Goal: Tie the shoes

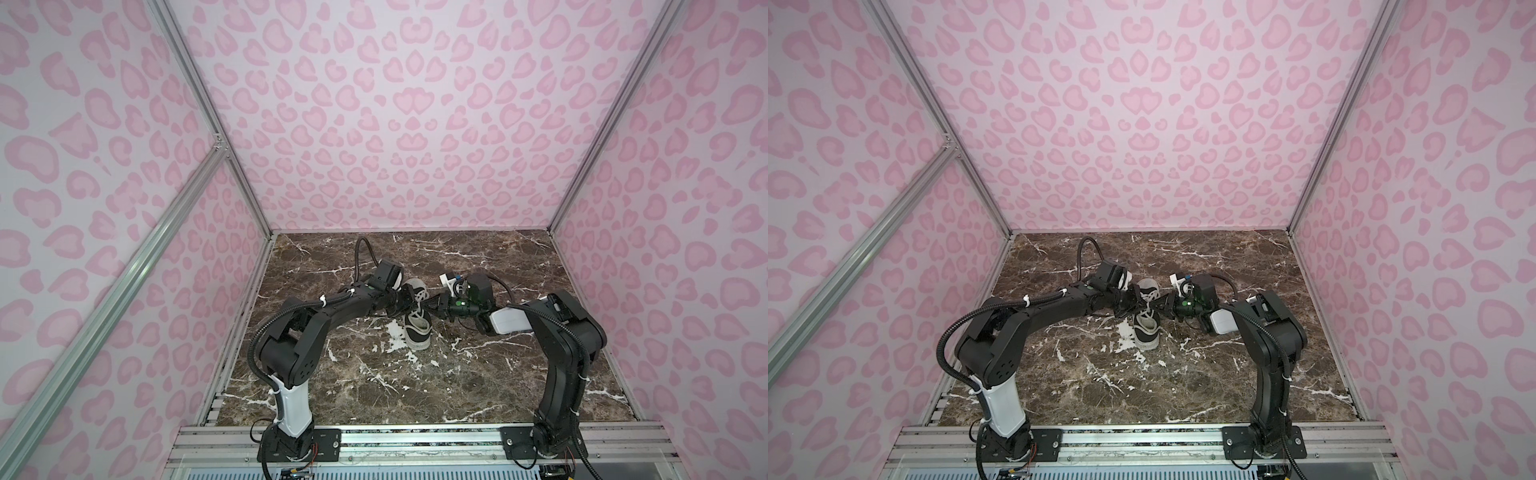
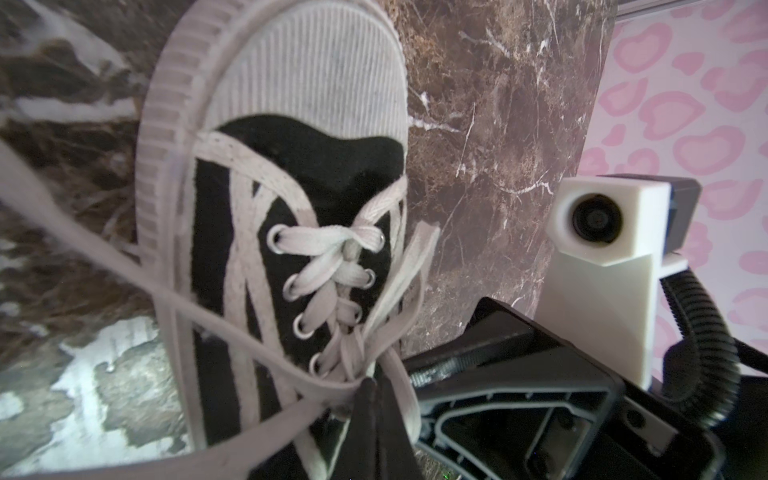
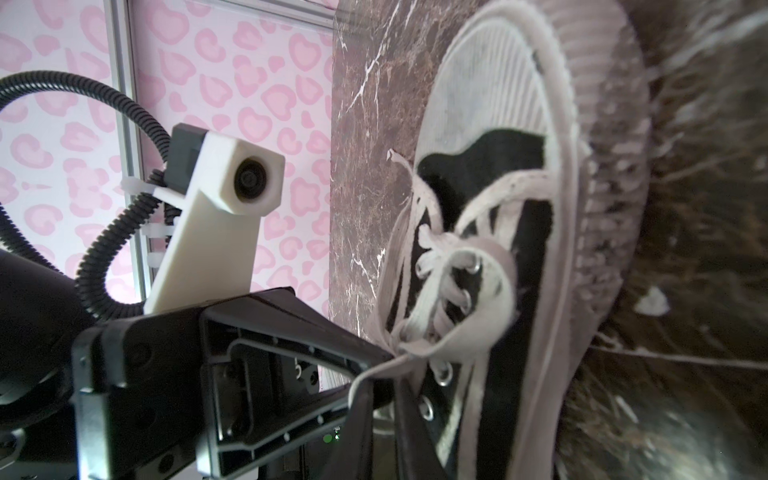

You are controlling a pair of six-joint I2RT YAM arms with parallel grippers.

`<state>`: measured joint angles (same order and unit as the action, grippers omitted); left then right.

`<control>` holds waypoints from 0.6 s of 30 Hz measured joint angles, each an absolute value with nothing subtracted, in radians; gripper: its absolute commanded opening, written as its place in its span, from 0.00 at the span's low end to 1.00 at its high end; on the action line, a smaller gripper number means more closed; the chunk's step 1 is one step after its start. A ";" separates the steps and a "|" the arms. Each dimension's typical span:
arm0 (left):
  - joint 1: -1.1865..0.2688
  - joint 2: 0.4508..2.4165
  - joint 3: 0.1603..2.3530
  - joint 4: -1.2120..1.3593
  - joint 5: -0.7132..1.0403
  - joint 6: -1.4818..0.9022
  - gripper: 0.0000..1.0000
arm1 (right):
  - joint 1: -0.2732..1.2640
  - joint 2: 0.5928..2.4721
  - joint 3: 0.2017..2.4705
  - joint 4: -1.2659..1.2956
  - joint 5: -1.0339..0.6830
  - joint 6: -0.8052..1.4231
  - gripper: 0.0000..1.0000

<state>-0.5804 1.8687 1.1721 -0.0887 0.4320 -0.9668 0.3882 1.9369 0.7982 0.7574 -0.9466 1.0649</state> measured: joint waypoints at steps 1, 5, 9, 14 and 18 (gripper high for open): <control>-0.580 1.869 1.168 -0.081 0.434 -0.972 0.03 | 0.388 1.937 0.797 0.758 -0.946 1.074 0.15; -0.580 1.869 1.157 -0.062 0.438 -0.994 0.03 | 0.388 1.937 0.794 0.760 -0.945 1.081 0.15; -0.580 1.863 1.138 -0.036 0.437 -1.009 0.03 | 0.389 1.938 0.793 0.760 -0.944 1.081 0.16; -0.580 1.859 1.107 0.012 0.436 -1.050 0.03 | 0.390 1.937 0.793 0.757 -0.944 1.079 0.18; -0.580 1.861 1.104 0.038 0.438 -1.077 0.03 | 0.390 1.927 0.791 0.749 -0.941 1.071 0.19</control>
<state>-0.5804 1.8606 1.1038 0.0376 0.4377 -1.0767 0.3897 1.9266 0.7906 0.7490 -0.9413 1.0706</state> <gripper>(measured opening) 0.050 0.194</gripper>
